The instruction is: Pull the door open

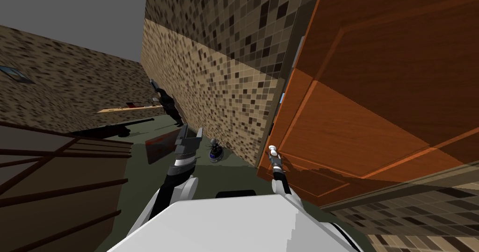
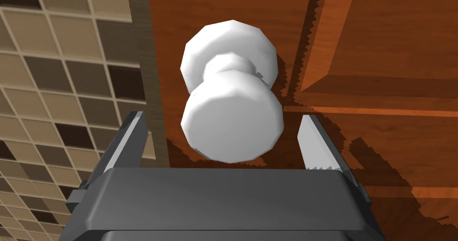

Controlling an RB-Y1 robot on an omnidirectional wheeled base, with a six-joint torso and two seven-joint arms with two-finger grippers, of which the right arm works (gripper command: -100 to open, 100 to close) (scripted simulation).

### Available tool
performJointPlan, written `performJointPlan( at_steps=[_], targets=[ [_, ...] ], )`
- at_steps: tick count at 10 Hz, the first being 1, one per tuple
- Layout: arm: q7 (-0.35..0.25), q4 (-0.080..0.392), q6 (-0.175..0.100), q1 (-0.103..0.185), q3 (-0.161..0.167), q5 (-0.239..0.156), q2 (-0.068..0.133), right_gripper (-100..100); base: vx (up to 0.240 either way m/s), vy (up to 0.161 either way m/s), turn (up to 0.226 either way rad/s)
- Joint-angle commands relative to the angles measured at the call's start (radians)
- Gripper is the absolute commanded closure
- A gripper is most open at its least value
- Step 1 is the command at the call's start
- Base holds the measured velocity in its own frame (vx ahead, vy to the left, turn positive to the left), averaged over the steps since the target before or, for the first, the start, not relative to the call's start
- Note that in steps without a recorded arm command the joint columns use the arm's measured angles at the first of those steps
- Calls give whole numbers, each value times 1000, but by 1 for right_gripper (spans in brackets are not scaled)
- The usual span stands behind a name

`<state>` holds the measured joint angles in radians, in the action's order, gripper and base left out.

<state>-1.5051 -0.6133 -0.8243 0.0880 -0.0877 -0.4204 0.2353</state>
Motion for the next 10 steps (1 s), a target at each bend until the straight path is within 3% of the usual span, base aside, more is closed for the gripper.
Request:
performJointPlan(
  at_steps=[1, 2, 3, 4, 9, 10],
  targets=[
    [-11, 31, -19, 11, 1, 1, 4, -100, 24, -4, -16],
    [-32, 36, -25, 1, -3, -4, 26, -100, 103, 4, 62],
    [-14, 20, -15, 0, -2, -2, 12, -100, 62, 0, 17],
    [-14, 20, -15, 0, -2, -2, 12, 100, -17, -3, -26],
    [-14, 20, -15, 0, -2, -2, 12, 100, -9, -1, 2],
    [-33, 12, -16, -7, 18, 5, 23, 100, -151, -53, 143]
  ],
)
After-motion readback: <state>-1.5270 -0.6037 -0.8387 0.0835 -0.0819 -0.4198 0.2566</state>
